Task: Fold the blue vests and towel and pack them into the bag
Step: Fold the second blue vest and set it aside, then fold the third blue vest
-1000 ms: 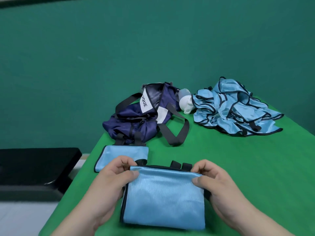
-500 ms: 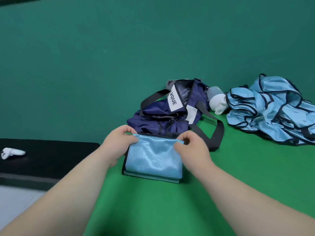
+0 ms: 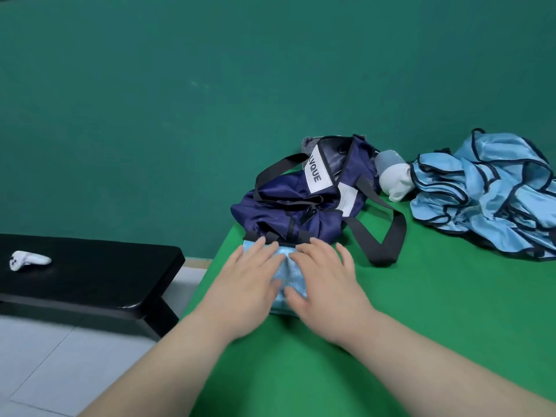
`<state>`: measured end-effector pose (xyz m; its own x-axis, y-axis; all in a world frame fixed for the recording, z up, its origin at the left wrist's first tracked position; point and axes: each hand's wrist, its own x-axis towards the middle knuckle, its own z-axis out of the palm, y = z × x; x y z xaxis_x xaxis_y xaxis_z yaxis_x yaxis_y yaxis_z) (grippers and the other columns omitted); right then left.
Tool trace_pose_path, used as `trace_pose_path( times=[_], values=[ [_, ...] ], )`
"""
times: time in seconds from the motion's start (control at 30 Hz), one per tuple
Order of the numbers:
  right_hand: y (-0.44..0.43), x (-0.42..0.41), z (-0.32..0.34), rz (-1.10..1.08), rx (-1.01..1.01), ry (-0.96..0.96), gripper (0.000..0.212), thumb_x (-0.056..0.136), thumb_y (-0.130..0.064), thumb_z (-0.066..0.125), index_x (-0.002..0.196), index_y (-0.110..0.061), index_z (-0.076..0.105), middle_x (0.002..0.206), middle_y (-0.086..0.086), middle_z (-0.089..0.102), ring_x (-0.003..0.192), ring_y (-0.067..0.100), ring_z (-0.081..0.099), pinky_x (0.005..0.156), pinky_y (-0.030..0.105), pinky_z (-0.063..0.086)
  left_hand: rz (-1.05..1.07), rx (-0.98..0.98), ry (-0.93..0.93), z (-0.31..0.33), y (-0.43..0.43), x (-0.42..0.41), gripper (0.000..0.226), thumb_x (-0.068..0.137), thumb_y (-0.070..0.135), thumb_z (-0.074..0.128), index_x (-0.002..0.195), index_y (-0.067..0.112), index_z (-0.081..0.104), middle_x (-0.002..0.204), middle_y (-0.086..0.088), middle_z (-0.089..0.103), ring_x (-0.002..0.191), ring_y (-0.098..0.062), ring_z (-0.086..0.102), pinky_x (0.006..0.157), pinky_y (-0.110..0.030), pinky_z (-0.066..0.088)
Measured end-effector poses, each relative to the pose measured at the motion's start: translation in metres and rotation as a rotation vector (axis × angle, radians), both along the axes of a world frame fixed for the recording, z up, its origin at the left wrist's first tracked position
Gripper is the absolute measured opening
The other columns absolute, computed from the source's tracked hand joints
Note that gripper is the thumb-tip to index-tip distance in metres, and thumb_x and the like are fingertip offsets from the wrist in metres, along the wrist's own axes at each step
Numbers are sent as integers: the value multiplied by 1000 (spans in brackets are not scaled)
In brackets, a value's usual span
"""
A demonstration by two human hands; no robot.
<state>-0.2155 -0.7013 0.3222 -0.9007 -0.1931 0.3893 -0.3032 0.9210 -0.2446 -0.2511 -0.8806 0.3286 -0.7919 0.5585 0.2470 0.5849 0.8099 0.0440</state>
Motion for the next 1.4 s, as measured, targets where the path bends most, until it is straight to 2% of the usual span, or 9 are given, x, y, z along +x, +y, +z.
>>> trace_pose_path(
  times=[0.07, 0.17, 0.43, 0.57, 0.7, 0.9, 1.07, 1.23, 1.4],
  values=[
    [2, -3, -3, -26, 91, -185, 65, 92, -58, 36, 147, -22, 38, 158, -5, 29, 152, 21, 12, 120, 58, 2, 38, -119, -168, -5, -7, -9, 88, 80, 59, -5, 158, 25, 17, 167, 10, 5, 153, -10, -2, 125, -40, 4],
    [12, -9, -6, -4, 118, -271, 93, 76, -73, 9, 156, -25, 21, 166, -8, 10, 153, 12, -1, 122, 55, -6, 48, -101, -239, -8, -15, -22, 88, 80, 65, -4, 159, 28, 6, 165, 15, -5, 151, -3, -11, 123, -33, -4],
    [28, -15, -18, 71, 98, -273, 97, 78, -77, 8, 159, -24, 12, 166, -8, 9, 152, 8, 2, 122, 49, -9, 0, 118, -385, -15, -24, -31, 57, 107, 39, 35, 159, 30, 13, 163, 21, 1, 147, 7, -10, 119, -18, -4],
    [32, -17, -17, 100, 105, -291, 95, 82, -78, 14, 160, -23, 10, 166, -9, 8, 152, 8, 2, 124, 45, -7, -23, 104, -419, -12, -27, -33, 56, 107, 37, 35, 158, 32, 12, 162, 23, 0, 146, 9, -11, 121, -20, -3],
    [39, -14, -5, 131, 110, -334, 89, 94, -70, 37, 160, -19, 5, 167, -7, 2, 153, 9, -6, 125, 39, -5, -7, -10, -397, -1, -28, -28, 56, 107, 38, 32, 158, 34, 8, 159, 26, -7, 147, 4, -16, 125, -32, 0],
    [63, 9, 15, 95, 43, -296, 106, 78, -86, 14, 160, -21, -2, 167, -8, -5, 152, 6, -12, 125, 37, -4, 132, 48, -242, 19, -33, -5, 54, 104, 43, 23, 157, 34, 17, 164, 17, 1, 149, -4, -17, 123, -30, -7],
    [89, 34, 19, 64, -69, -251, 84, 95, -66, 39, 160, -26, 6, 167, -9, 1, 153, 7, -4, 123, 27, -1, 34, 73, -127, 31, 15, 32, 79, 82, 59, 3, 155, 34, 22, 164, 15, 6, 149, -5, -14, 121, -29, -11],
    [147, 54, 18, -61, -116, -269, 70, 97, -52, 51, 157, -28, 24, 165, -7, 15, 153, 11, 8, 124, 31, 9, -90, 87, -153, 32, 88, 63, 76, 84, 63, 11, 153, 35, 28, 164, 15, 7, 150, -6, -14, 123, -31, -5],
    [211, 76, 16, -192, -131, -298, 65, 95, -46, 56, 154, -28, 33, 160, -6, 26, 148, 11, 21, 122, 29, 16, -156, 85, -183, 11, 161, 74, 58, 100, 51, 38, 153, 35, 24, 165, 12, -1, 149, -7, -19, 123, -35, -5]
  ],
)
